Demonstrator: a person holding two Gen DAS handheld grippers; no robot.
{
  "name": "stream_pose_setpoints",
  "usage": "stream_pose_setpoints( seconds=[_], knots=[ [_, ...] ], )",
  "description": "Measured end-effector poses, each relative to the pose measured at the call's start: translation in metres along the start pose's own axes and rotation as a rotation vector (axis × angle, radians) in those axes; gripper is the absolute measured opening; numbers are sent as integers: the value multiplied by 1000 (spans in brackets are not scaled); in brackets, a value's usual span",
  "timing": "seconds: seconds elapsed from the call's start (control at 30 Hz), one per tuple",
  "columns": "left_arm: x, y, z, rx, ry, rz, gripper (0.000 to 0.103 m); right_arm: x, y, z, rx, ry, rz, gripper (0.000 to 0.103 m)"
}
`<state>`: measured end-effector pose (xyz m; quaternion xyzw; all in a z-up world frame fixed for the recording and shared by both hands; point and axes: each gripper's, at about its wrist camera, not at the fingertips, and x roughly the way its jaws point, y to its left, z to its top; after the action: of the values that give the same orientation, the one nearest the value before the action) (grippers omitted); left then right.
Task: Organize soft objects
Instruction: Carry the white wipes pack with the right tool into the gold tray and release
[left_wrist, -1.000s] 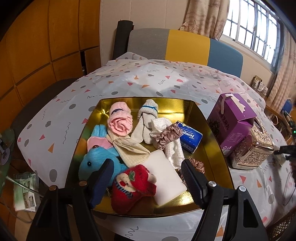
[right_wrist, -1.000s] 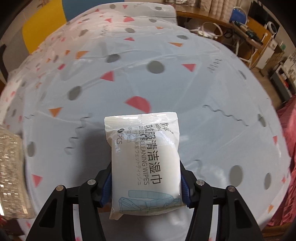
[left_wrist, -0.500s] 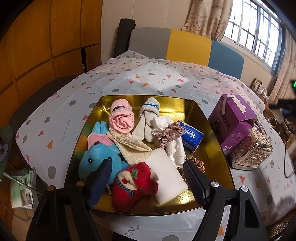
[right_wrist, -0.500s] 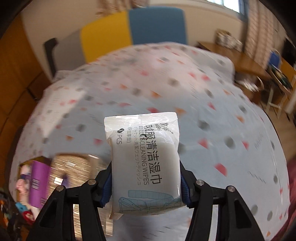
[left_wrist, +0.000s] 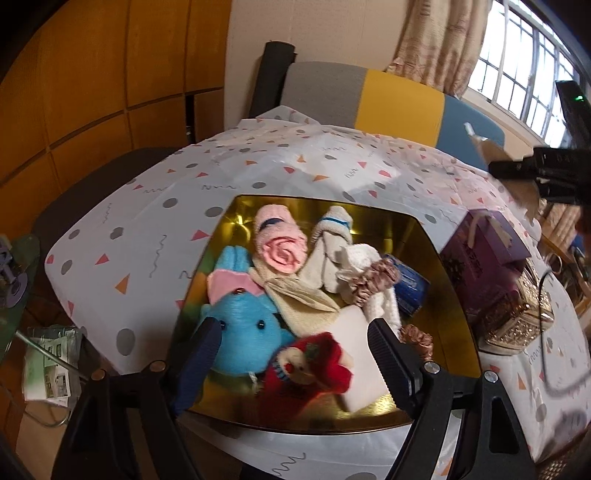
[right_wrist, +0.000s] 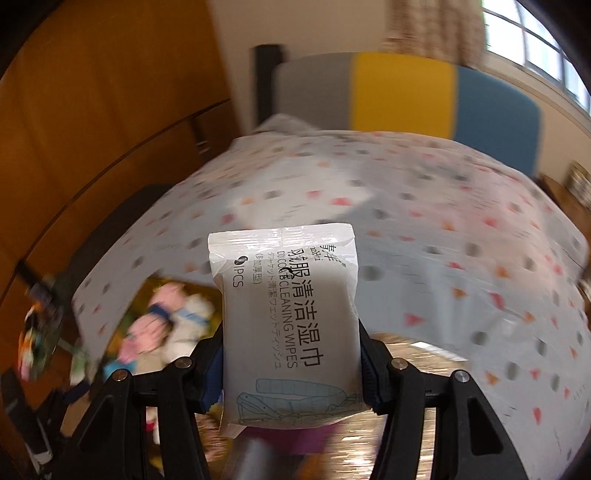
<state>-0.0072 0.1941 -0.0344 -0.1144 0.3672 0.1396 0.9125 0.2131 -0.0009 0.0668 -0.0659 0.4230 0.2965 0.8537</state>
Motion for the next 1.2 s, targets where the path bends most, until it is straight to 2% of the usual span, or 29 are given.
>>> stream_pose_setpoints(
  seconds=[0.1,0.37,0.57,0.77,0.97,1.07,1.1,1.13,1.2],
  knots=[
    [-2,6,1,-15,-8,11,87,12,43,-17,-60,24,52,59],
    [-6,19,3,-48,-30,52,92,55,116,-81,-233,107,34,59],
    [-7,23,2,-57,-33,68,97,78,118,-112,-268,150,-24,59],
    [-8,25,2,-65,-35,83,102,91,114,-122,-247,158,-68,60],
    [-9,23,2,-65,-36,94,103,96,110,-126,-223,154,-87,61],
    [-10,22,2,-59,-40,100,103,92,111,-128,-217,131,-84,68],
    [-11,22,2,-57,-42,108,103,90,111,-129,-217,114,-86,71],
    [-11,21,3,-56,-45,112,103,87,112,-129,-217,102,-87,79],
    [-15,19,3,-53,-58,119,103,79,113,-129,-209,72,-90,84]
  ],
)
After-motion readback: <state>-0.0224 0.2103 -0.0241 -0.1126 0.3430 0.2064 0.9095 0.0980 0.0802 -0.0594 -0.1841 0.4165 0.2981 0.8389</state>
